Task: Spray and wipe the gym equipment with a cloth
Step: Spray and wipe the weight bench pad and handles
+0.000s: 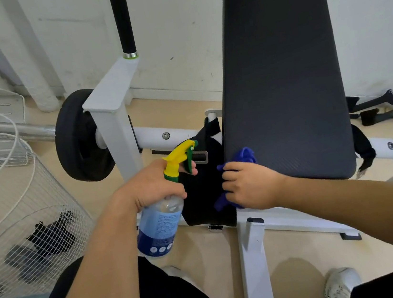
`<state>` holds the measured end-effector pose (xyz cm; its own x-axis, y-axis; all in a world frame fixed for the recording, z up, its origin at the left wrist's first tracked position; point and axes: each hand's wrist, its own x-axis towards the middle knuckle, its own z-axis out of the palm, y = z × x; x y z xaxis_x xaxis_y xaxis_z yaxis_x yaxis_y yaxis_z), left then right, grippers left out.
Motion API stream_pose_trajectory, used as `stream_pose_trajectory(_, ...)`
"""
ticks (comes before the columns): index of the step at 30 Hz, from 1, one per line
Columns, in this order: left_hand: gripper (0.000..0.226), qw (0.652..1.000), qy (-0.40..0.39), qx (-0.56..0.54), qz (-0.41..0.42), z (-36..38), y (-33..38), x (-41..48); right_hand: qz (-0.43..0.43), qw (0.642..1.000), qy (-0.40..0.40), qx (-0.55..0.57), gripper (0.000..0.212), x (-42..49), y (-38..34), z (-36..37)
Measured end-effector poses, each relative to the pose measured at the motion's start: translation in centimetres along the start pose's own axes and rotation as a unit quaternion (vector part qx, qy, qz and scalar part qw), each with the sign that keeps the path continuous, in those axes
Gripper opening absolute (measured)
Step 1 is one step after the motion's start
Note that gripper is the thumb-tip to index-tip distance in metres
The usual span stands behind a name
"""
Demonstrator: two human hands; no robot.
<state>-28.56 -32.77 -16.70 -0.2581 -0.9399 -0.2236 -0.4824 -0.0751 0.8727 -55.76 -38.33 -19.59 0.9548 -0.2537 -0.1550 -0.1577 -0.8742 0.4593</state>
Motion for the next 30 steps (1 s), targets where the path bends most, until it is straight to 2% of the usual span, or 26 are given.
stream_pose_trajectory(3, 0.047, 1.0, -0.014, 0.007, -0.002, 0.5, 0.0, 0.4, -0.033, 0.999, -0.013, -0.04, 0.026, -0.8, 1.3, 0.2)
stream_pose_trajectory(5, 0.047, 1.0, -0.016, 0.007, 0.001, 0.5, 0.1, 0.7, 0.004, 1.0, 0.004, -0.031, 0.019, 0.3, 1.7, -0.3)
stream_pose_trajectory(8, 0.046, 1.0, -0.003, 0.0, 0.009, 0.4, 0.1, 1.0, 0.127, 0.99, 0.066, 0.009, 0.033, 3.0, 2.4, -0.9)
stream_pose_trajectory(11, 0.046, 1.0, 0.011, 0.004, 0.001, 0.4, 0.2, 1.4, 0.307, 0.945, 0.109, 0.035, 0.038, 5.0, 5.9, -2.4)
stream_pose_trajectory(13, 0.05, 1.0, 0.017, 0.005, -0.003, 0.5, 0.1, 1.7, 0.349, 0.929, 0.115, 0.038, 0.036, 5.4, 7.1, -2.7)
stream_pose_trajectory(17, 0.051, 0.999, 0.044, -0.028, 0.011, 0.6, 0.7, 2.4, 0.243, 0.957, 0.151, 0.056, 0.017, 3.7, 2.9, -0.5)
stream_pose_trajectory(21, 0.052, 0.991, 0.079, -0.102, 0.029, 0.7, 2.6, 2.6, 0.095, 0.982, 0.15, 0.07, 0.021, 0.7, 0.6, 0.6)
stream_pose_trajectory(23, 0.056, 0.989, 0.088, -0.113, 0.029, 0.7, 3.6, 2.9, 0.077, 0.984, 0.149, 0.054, 0.024, -0.7, 1.0, -0.1)
stream_pose_trajectory(25, 0.056, 0.99, 0.08, -0.117, 0.028, 0.4, 4.8, 3.7, 0.148, 0.967, 0.202, 0.053, 0.024, -2.1, 3.0, -1.3)
stream_pose_trajectory(28, 0.052, 0.993, 0.063, -0.088, 0.037, -0.5, 7.4, 4.9, 0.302, 0.909, 0.275, 0.084, 0.028, -3.4, 8.2, -3.4)
stream_pose_trajectory(30, 0.05, 0.994, 0.051, -0.078, 0.052, -1.8, 9.4, 6.2, 0.375, 0.876, 0.289, 0.092, 0.033, -3.6, 12.5, -4.4)
